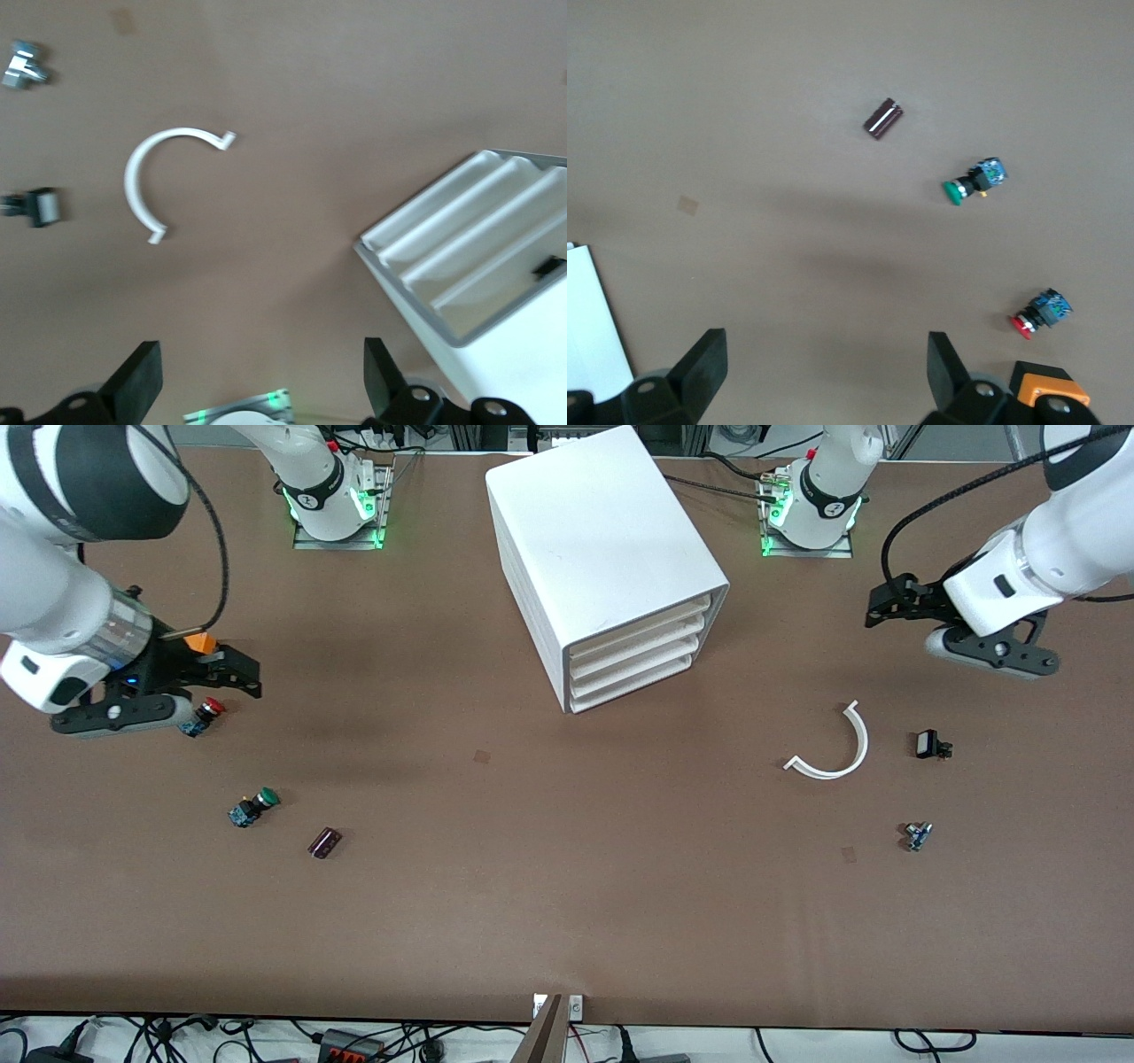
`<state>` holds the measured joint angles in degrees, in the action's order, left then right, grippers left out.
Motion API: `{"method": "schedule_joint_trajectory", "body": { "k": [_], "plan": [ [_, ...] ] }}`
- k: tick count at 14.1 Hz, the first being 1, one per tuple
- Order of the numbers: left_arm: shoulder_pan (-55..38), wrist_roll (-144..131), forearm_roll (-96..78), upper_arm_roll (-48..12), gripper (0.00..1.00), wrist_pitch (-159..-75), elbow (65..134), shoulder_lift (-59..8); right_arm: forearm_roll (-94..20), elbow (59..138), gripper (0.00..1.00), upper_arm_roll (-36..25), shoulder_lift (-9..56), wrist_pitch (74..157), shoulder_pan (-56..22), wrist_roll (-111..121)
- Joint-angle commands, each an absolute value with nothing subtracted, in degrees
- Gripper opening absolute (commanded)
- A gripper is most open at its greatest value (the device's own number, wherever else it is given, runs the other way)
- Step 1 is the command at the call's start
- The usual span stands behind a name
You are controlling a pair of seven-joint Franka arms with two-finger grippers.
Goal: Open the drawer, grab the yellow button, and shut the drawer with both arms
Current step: 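Reach the left gripper toward the cabinet's bottom drawer while the right gripper advances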
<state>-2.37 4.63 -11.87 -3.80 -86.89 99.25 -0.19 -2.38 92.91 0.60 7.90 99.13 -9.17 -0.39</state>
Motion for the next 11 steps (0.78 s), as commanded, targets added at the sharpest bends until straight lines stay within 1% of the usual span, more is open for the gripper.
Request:
{"method": "schedule_joint_trajectory", "body": {
  "k": [1,5,7,9,11],
  "plan": [
    [-1.6,8.3,-21.5,-3.5,1.0,-84.2,97.4,-5.2,-3.3,92.5,1.0,0.3,7.6,99.8,-11.3,-2.6],
    [-1.1,17.5,-33.6,-3.5,1.0,-83.1,98.0,-11.4,-5.6,87.7,1.0,0.3,10.9,100.1,-16.2,-2.6],
    [-1.1,25.1,-41.4,-3.5,1.0,-83.0,98.5,-16.1,-5.5,86.6,1.0,0.3,12.6,102.0,-18.6,-2.6],
    [-1.1,33.6,-48.2,-3.5,1.0,-83.2,101.3,-19.0,-5.5,86.5,1.0,0.3,13.9,104.1,-19.9,-2.6],
    [-1.1,35.8,-53.4,-3.5,1.0,-83.5,106.4,-19.1,-5.5,86.4,1.0,0.3,15.0,104.9,-20.9,-2.5]
  ]
}}
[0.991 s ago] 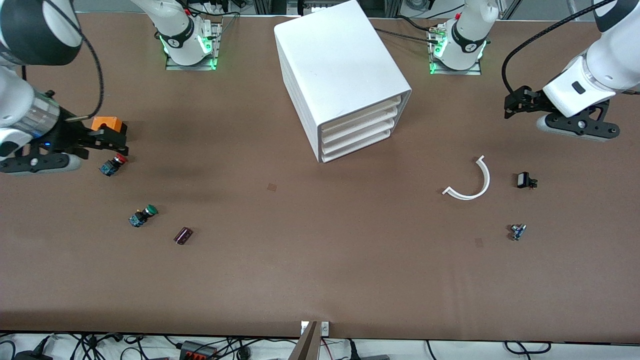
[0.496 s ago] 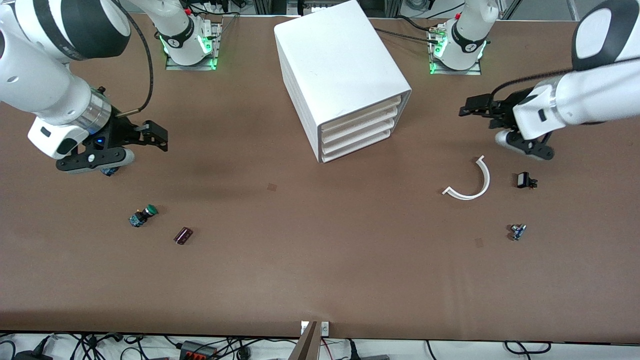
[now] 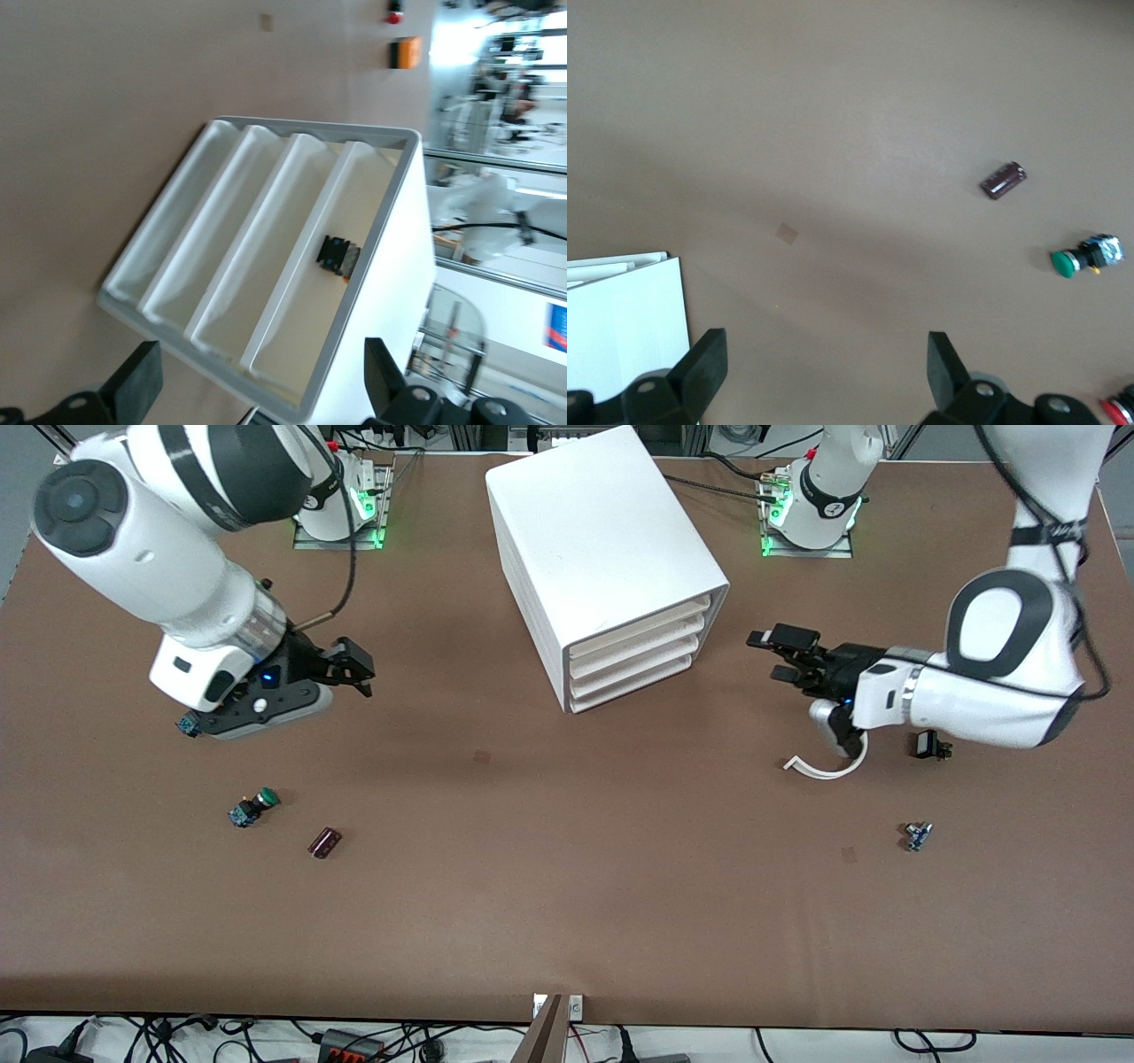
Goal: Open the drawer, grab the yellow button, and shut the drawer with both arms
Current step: 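Grasp the bottom drawer's front edge with the left gripper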
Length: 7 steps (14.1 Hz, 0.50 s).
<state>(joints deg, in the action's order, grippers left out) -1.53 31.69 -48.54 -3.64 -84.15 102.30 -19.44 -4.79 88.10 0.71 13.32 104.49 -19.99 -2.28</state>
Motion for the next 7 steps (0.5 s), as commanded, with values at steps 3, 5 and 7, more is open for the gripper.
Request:
{"method": "schedule_joint_trajectory", "body": {
  "k": [3,5,7],
  "plan": [
    [-2.2,39.7,-57.4,-3.6,1.0,-83.6,111.0,-19.4,-5.5,85.1,1.0,0.3,16.4,105.0,-21.7,-2.7],
    [-3.0,43.4,-60.4,-3.7,1.0,-85.4,115.4,-19.7,-5.4,85.0,1.0,0.3,16.7,105.6,-22.3,-2.8],
    [-3.4,49.4,-66.0,-3.7,1.0,-86.7,119.1,-20.6,-5.5,85.0,1.0,0.3,17.0,106.3,-22.2,-2.8]
  ]
}}
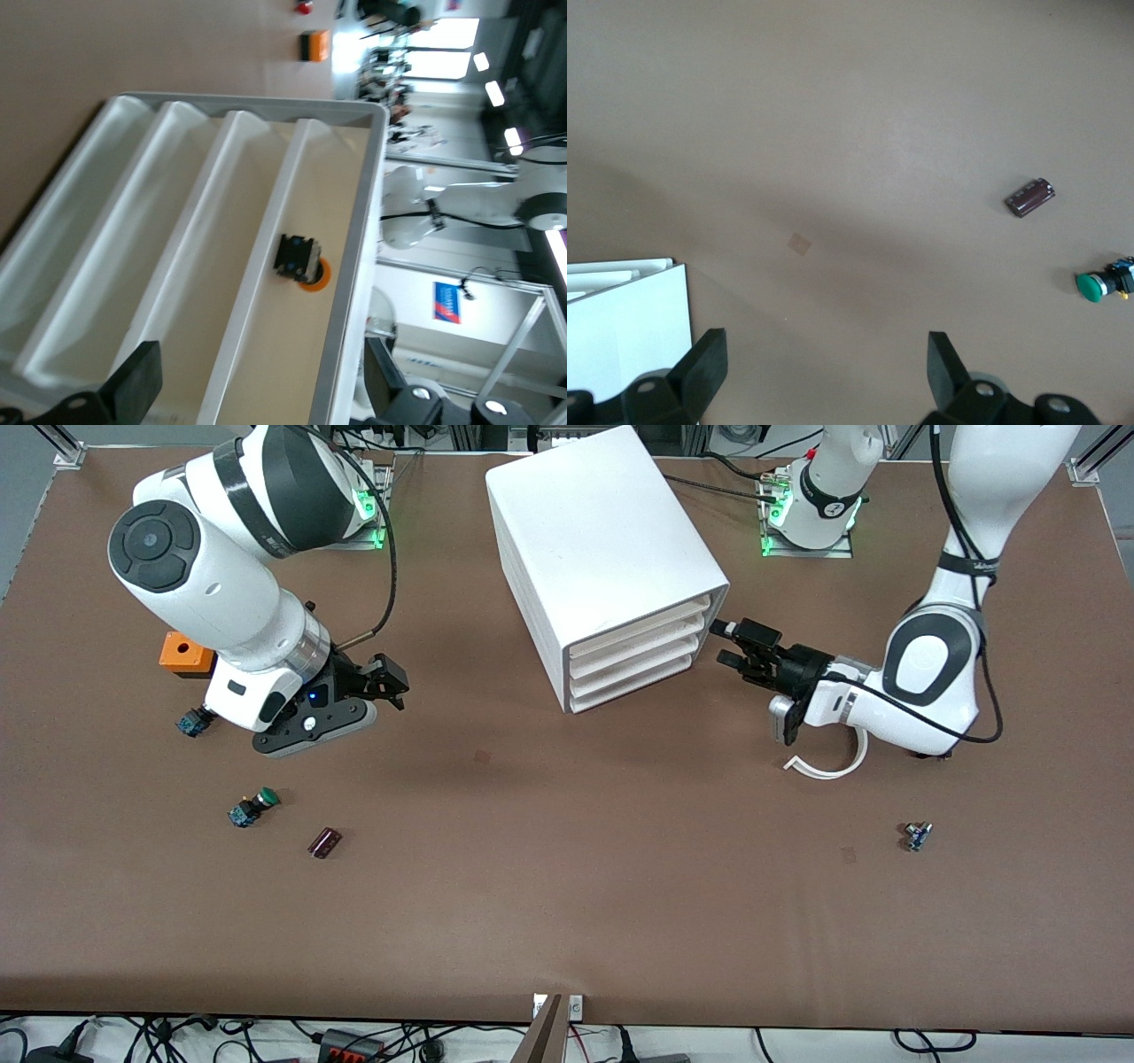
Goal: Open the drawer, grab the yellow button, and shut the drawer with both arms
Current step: 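Grasp the bottom drawer's front edge with the left gripper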
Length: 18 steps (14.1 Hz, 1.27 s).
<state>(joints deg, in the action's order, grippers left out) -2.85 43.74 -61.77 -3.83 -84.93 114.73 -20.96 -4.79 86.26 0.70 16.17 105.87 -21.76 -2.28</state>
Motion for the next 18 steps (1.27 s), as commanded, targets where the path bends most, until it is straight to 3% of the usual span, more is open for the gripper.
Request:
{"method": "schedule_joint_trajectory", "body": {
  "k": [1,3,6,11,14,15,18],
  "plan": [
    [-4.4,50.0,-66.3,-3.7,0.99,-87.3,119.4,-21.3,-5.5,85.0,1.0,0.3,17.0,106.3,-22.2,-2.7],
    [-5.4,50.4,-68.1,-3.7,0.91,-87.5,120.7,-21.4,-5.4,85.0,1.0,0.3,17.2,106.2,-22.2,-2.7],
    [-7.6,52.4,-71.1,-3.7,0.87,-87.6,121.7,-22.1,-5.4,85.0,1.0,0.3,17.2,106.2,-22.2,-2.6],
    [-9.1,59.5,-71.5,-3.9,0.55,-87.6,122.9,-24.5,-5.4,85.0,1.0,0.3,17.2,106.3,-22.2,-2.7],
    [-9.1,61.0,-71.5,-3.9,0.18,-87.5,123.0,-25.0,-5.4,85.0,1.0,0.3,17.2,106.3,-22.2,-2.7],
    [-9.0,61.0,-71.5,-3.9,0.1,-87.5,122.9,-25.0,-5.4,85.0,1.0,0.3,17.2,106.3,-22.2,-2.7],
    [-8.3,59.9,-70.8,-3.3,0.03,-87.5,119.8,-25.8,-5.4,84.9,1.0,0.2,17.2,106.3,-22.2,-2.7]
  ]
}}
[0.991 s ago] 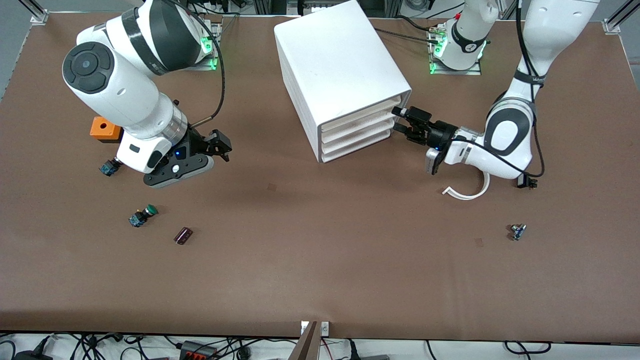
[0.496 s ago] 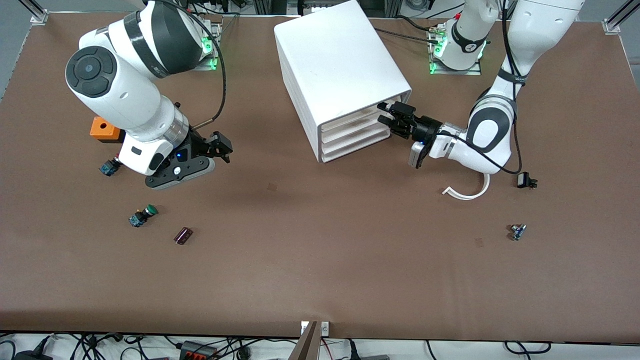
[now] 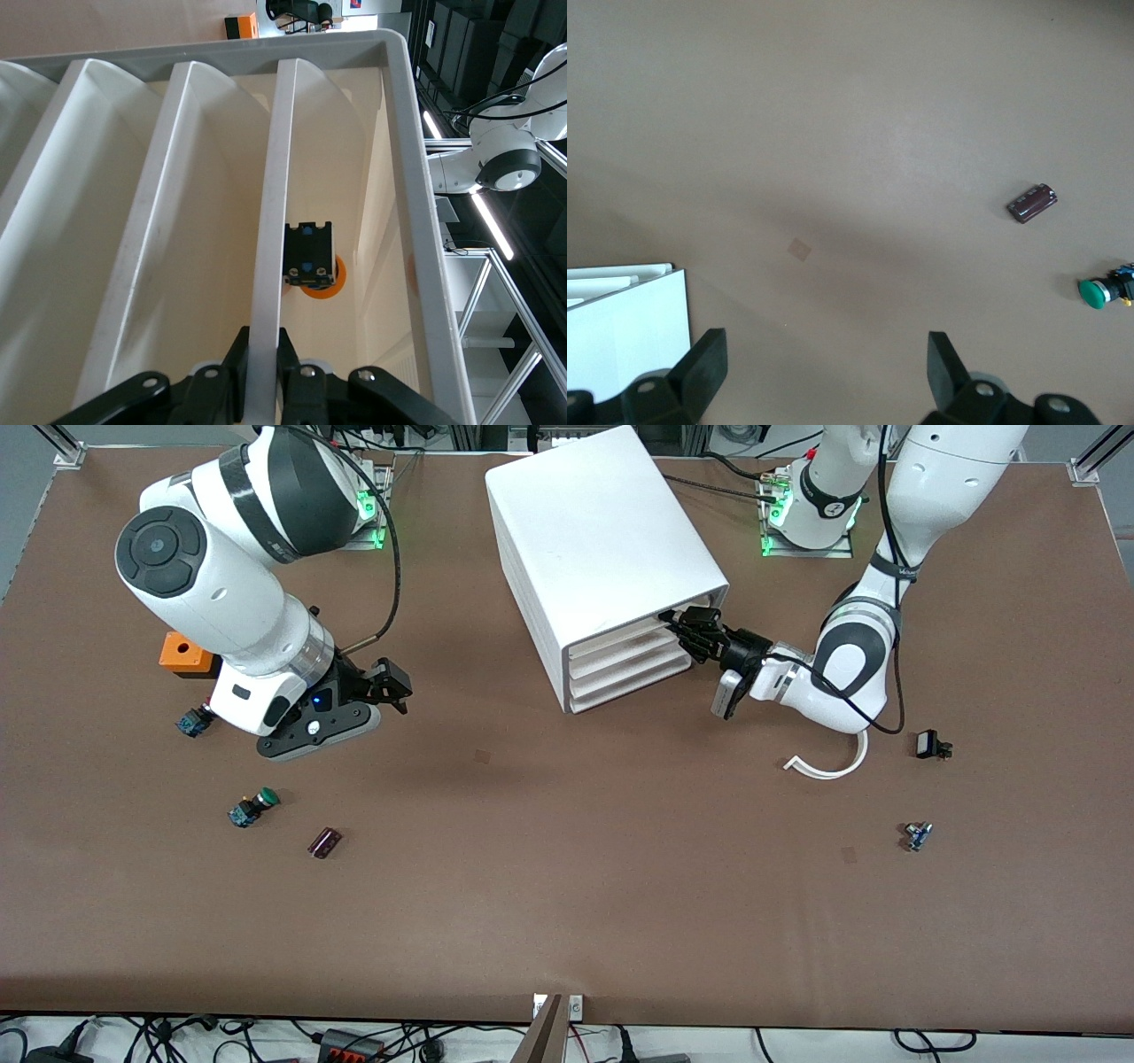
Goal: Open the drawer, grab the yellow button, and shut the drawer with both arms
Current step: 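Pull the bottom drawer open with the left gripper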
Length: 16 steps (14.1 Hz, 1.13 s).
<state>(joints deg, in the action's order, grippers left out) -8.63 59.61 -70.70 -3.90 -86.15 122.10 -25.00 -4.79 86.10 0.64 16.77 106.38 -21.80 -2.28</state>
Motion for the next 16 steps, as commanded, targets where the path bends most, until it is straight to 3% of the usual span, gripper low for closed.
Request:
{"method": "schedule_joint_trajectory", "body": {
  "k": [1,9,10,11,16],
  "plan": [
    [-7.7,59.9,-70.5,-3.1,0.03,-87.4,118.0,-27.1,-5.5,84.9,1.0,0.2,17.2,106.3,-22.2,-2.7],
    [-2.4,52.9,-59.0,-3.1,0.06,-87.2,96.6,-38.8,-5.5,84.9,1.0,0.2,17.2,106.6,-22.2,-2.6],
    [-2.3,51.1,-58.8,-3.1,0.36,-87.1,96.1,-38.6,-5.5,84.9,1.0,0.2,17.2,107.0,-22.2,-2.6],
    [-2.1,50.8,-58.8,-3.1,0.99,-87.2,96.1,-38.5,-5.5,84.9,1.0,0.2,17.2,107.8,-22.2,-2.5],
    [-1.2,40.1,-56.7,-2.6,1.0,-85.2,95.7,-32.9,-5.5,84.9,1.0,0.3,17.6,112.7,-24.1,-2.4]
  ]
}}
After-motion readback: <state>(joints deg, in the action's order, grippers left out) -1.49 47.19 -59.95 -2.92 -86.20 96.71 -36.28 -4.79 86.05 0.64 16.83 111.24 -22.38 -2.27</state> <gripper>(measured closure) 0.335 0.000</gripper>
